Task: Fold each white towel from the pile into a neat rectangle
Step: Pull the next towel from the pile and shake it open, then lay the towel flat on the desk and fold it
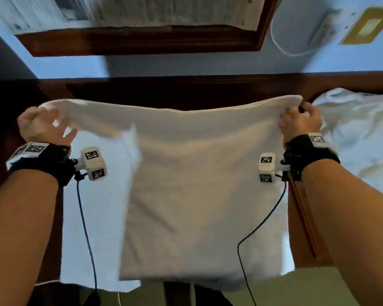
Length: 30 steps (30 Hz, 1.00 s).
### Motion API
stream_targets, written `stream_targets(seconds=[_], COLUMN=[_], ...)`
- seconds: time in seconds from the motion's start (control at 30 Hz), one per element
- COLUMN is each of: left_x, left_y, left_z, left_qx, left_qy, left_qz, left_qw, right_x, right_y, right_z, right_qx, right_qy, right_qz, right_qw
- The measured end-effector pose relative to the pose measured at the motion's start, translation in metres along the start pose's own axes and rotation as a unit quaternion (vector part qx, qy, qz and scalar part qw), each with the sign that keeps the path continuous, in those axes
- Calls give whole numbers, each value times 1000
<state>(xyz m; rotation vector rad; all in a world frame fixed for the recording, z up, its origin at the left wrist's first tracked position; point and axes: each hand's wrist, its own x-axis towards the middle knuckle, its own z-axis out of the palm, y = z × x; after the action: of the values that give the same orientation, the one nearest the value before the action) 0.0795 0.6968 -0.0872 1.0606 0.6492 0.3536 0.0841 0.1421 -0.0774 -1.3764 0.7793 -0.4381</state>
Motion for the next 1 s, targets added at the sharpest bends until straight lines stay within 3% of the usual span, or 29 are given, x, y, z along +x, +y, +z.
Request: stream_targets(seconds=[0.07, 0.13, 0.17, 0.2, 0.3, 0.33, 0.37, 0.43, 0.6, 0.7, 0.77, 0.83, 0.93, 1.0], left_x=[-10, -34, -46, -58, -87, -94, -97, -86, -24, -4, -19, -56, -116, -123], left_y=[-28, -78, -106, -134, -185, -191, -194, -192, -185, -179, -179, -183, -190, -191], left_z=[8, 6, -5, -21, -79, -89, -93, -88, -53, -41, -49, -69, -103, -111], left_qx=[112, 330, 444, 554, 797, 826, 835, 836, 830, 800, 787, 796, 825, 836], left_qy=[-42, -59, -86, -134, -219, -228, -233, -231, -227, -236, -245, -258, -276, -275], left_qz=[-44, -12, 12, 7, -75, -86, -90, -83, -72, -53, -42, -38, -48, -57], left_qw=[992, 942, 892, 822, 558, 509, 491, 491, 504, 549, 565, 546, 491, 471], right_x=[7, -13, -27, -42, -82, -88, -89, -82, -34, -22, -34, -65, -113, -119], right_y=[43, 90, 117, 144, 199, 205, 210, 210, 203, 200, 198, 199, 203, 206], right_z=[4, -5, -14, -26, -66, -74, -78, -72, -14, 9, 1, -27, -83, -100], right_qx=[-158, -312, -384, -462, -668, -697, -709, -717, -710, -710, -722, -736, -730, -724], right_qy=[-48, -135, -192, -248, -357, -370, -378, -386, -379, -376, -359, -343, -372, -389], right_qz=[-13, -31, -39, -45, -69, -66, -59, -66, -95, -78, -82, -91, -50, -21], right_qw=[986, 940, 902, 850, 649, 611, 593, 577, 586, 591, 586, 576, 571, 569])
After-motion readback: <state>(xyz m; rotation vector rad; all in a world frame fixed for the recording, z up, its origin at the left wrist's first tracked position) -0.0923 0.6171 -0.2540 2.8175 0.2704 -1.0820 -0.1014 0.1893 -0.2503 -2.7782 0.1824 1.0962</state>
